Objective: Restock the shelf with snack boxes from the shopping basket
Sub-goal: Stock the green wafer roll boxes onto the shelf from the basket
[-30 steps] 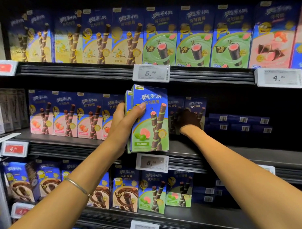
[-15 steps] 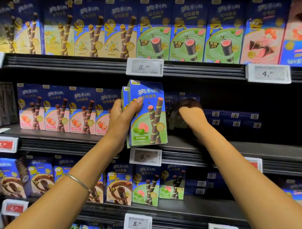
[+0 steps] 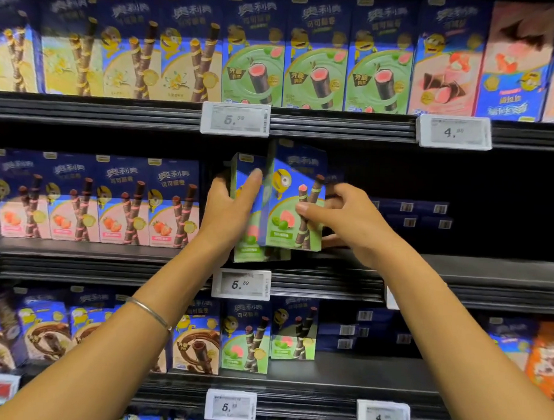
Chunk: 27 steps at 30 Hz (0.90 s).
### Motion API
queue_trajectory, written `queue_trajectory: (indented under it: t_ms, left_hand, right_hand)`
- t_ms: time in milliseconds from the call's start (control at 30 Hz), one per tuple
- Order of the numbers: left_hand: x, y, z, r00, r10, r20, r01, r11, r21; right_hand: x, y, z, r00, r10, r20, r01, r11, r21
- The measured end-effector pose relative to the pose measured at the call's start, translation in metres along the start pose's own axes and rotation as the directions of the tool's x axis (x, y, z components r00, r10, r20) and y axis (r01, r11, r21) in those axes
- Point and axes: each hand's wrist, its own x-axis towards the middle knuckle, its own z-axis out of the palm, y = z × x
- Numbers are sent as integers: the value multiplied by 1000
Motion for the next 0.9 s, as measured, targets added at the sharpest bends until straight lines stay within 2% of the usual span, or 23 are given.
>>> queue_trajectory:
  t_ms: [133, 233, 300, 433, 567, 733, 900]
  left_hand:
    - [9, -2, -6, 999, -16, -47, 17, 1000, 8]
    - [14, -2, -8, 994, -55, -96, 54, 998, -14]
    - [15, -3, -9, 993, -77, -87, 76, 997, -15]
    - [14, -7, -9, 992, -117, -54, 114, 992, -57]
    - [11, -7, -9, 991, -126, -34, 121, 986, -113]
    - [12, -7, -11, 992, -124, -19, 121, 984, -135]
    - [16, -9, -15, 991, -129, -16, 127, 987, -100]
  right_hand:
    - [16, 14, -38, 967, 12, -255, -44, 991, -123]
    - [32, 34, -60, 889, -11, -457, -212, 876, -434]
    - [40, 48, -63, 897, -20, -441, -258, 788, -559]
    - [61, 60, -56, 912, 24, -410, -296, 730, -616]
    - [85, 57, -44, 915, 74, -396, -351, 629, -694]
    - [102, 59, -28, 922, 62, -382, -342, 593, -729]
    - [110, 63, -17, 918, 39, -395, -333, 617, -713]
